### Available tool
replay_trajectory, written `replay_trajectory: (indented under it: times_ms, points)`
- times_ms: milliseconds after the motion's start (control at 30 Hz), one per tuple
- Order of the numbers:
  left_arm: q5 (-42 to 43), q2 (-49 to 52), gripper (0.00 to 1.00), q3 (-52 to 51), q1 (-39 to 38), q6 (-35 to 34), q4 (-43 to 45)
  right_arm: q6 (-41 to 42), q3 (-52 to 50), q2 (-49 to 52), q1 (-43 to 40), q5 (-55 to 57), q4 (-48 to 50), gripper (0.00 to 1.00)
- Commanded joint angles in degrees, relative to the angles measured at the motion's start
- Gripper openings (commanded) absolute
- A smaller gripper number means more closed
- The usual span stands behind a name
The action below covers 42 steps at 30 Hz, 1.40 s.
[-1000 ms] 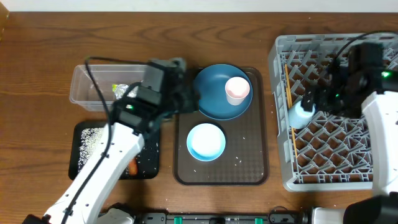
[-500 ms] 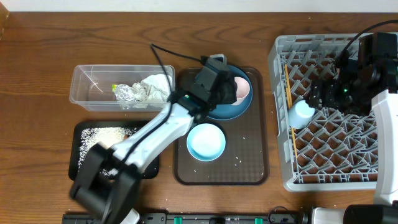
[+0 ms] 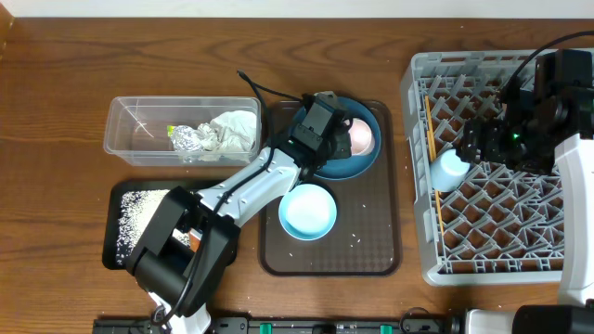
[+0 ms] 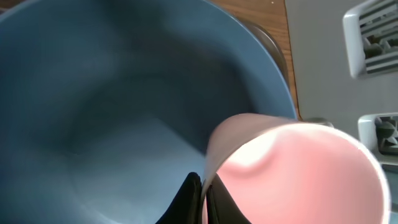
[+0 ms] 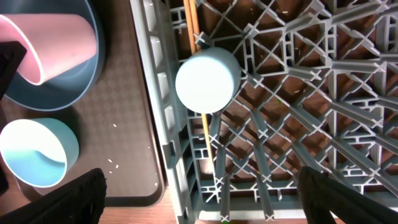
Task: Sort waste into correct bins and load items into the dishwasher rack
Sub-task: 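Grasp the pink cup on the blue plate with the left gripper, then lift the pink cup and pass it to the right gripper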
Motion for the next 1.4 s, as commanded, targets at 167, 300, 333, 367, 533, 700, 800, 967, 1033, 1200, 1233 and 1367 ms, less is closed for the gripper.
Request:
replay_trajectory:
  times_ms: [167,300,333,367,533,700,800,967,1033,1200,1233,1367]
  points:
    - [14.27,-12.57,0.06,1.33,6.8,-5.29,-1.81,-16.0,0.9,-0.5,-1.07,-24.72,0.33,0.99]
    - [35.26,-18.05,0.06,1.33,13.57,-13.29,-1.9,-29.24,0.87,-0.5,-2.75,-42.27,-1.79,0.99]
    - [40.65,-18.78,0.06,1.33,15.15,-14.86,-1.86,-32.3,0.87,-0.5,-2.95,-45.53,-2.62,0.99]
    - [44.72,-19.19,0.06,1.33,16.31,-15.76,-1.86,-35.01,0.87,-0.5,-2.99,-48.17,-3.41,0.99]
    - [63.25,-19.28,0.06,1.33,18.93,-18.12,-1.73,-43.54,0.87,-0.5,-2.82,-57.37,-4.48,0.99]
    - [68.52,-19.26,0.06,1.33,17.14,-18.16,-1.7,-47.04,0.87,-0.44,-1.7,-63.23,-3.74,0.99]
    - [68.81,-19.26,0.06,1.33,15.67,-19.45,-1.36,-47.08,0.85,-0.31,-0.92,-63.41,-3.28,0.99]
    - [69.92,-19.26,0.06,1.33,13.9,-21.62,2.51,-47.04,0.42,-0.22,0.81,-63.28,-2.16,0.99]
    - [69.72,-19.26,0.06,1.33,13.73,-21.79,3.48,-47.06,0.39,-0.22,1.75,-63.21,-2.16,0.99]
    - [69.77,-19.26,0.06,1.33,13.73,-21.79,3.45,-47.06,-0.33,-0.22,5.22,-62.23,-1.62,0.99]
    - [69.77,-19.26,0.06,1.33,13.73,-21.79,3.45,-47.01,-0.66,-0.22,5.9,-62.25,-1.25,0.99]
    - [69.79,-19.26,0.06,1.33,13.73,-21.79,3.43,-47.01,-1.46,-0.22,7.89,-62.16,0.15,0.88]
